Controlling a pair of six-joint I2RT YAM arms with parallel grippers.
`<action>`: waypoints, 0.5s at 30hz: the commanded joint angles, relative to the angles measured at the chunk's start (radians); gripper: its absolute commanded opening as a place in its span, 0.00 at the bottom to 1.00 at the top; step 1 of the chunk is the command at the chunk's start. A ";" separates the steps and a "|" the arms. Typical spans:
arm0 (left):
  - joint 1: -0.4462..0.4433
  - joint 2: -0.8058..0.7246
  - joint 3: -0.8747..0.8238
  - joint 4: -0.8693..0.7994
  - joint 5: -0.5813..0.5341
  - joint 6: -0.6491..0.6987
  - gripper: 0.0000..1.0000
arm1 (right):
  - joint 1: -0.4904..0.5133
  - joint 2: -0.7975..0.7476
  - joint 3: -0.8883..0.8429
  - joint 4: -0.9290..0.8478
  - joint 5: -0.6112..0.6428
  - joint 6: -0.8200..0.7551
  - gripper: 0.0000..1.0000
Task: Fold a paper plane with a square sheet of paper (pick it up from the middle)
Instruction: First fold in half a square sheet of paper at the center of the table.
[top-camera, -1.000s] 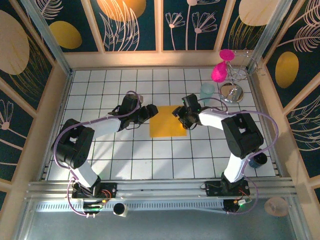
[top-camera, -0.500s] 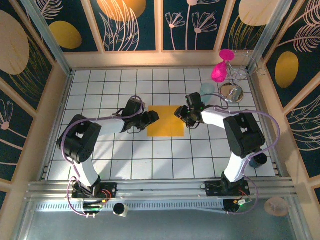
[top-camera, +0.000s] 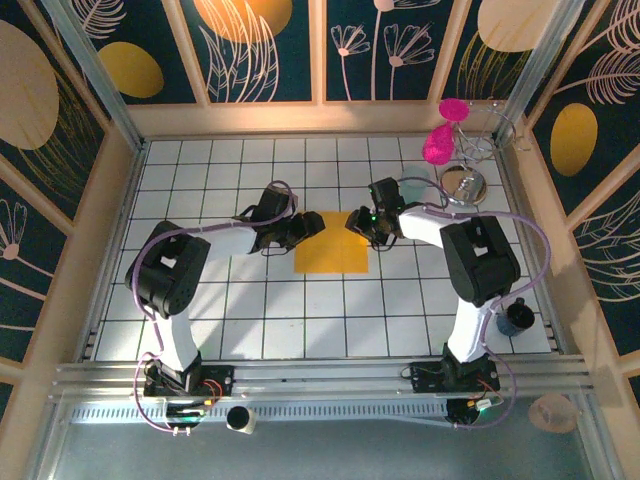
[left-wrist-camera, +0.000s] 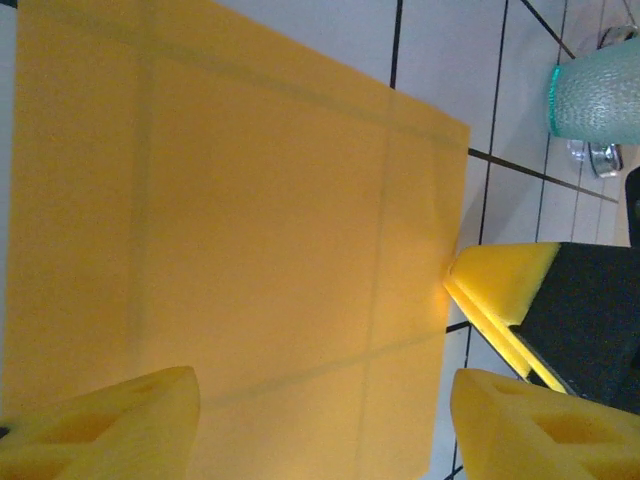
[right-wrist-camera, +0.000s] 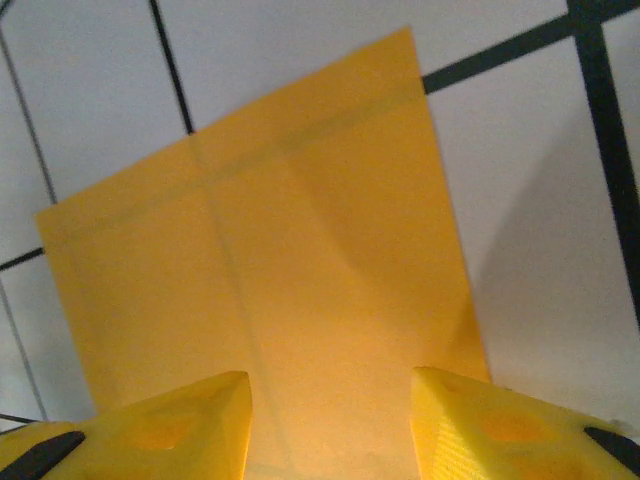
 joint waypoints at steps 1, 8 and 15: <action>-0.005 0.034 0.018 -0.052 -0.016 0.017 0.69 | -0.011 0.024 0.019 -0.024 -0.012 -0.027 0.47; -0.005 0.053 -0.002 -0.049 -0.013 0.013 0.74 | -0.011 0.045 -0.014 0.014 -0.065 -0.004 0.44; -0.006 0.038 -0.026 -0.040 -0.018 0.010 0.80 | -0.003 0.053 -0.031 0.097 -0.144 0.041 0.42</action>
